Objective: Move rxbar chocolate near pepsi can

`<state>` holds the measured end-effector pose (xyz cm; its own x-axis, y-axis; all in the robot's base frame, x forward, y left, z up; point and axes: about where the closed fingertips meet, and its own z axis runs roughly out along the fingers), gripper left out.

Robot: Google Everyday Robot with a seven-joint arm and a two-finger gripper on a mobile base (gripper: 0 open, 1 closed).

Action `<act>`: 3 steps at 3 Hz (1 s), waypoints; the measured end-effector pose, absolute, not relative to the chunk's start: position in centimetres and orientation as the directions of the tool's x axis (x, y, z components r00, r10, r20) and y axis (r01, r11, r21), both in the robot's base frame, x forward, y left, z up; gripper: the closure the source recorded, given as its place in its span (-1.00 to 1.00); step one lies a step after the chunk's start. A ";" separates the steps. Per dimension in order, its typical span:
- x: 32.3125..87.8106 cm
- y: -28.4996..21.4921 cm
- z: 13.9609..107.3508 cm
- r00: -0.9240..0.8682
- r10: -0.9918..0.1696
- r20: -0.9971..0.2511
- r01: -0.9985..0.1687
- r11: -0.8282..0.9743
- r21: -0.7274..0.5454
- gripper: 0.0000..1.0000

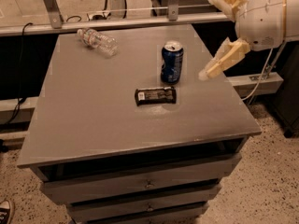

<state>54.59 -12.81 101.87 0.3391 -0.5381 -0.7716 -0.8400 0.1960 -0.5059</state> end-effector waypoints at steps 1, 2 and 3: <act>55.4 -15.5 102.7 0.338 -0.566 -0.752 -0.822 0.212 -0.529 -1.00; 56.5 -20.2 104.4 0.338 -0.621 -0.708 -0.790 0.221 -0.571 -1.00; 56.6 -20.8 106.1 0.355 -0.625 -0.695 -0.768 0.229 -0.598 -1.00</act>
Offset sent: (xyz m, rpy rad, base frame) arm 0.0325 -0.1499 0.0591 -0.1456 -0.1317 -0.1617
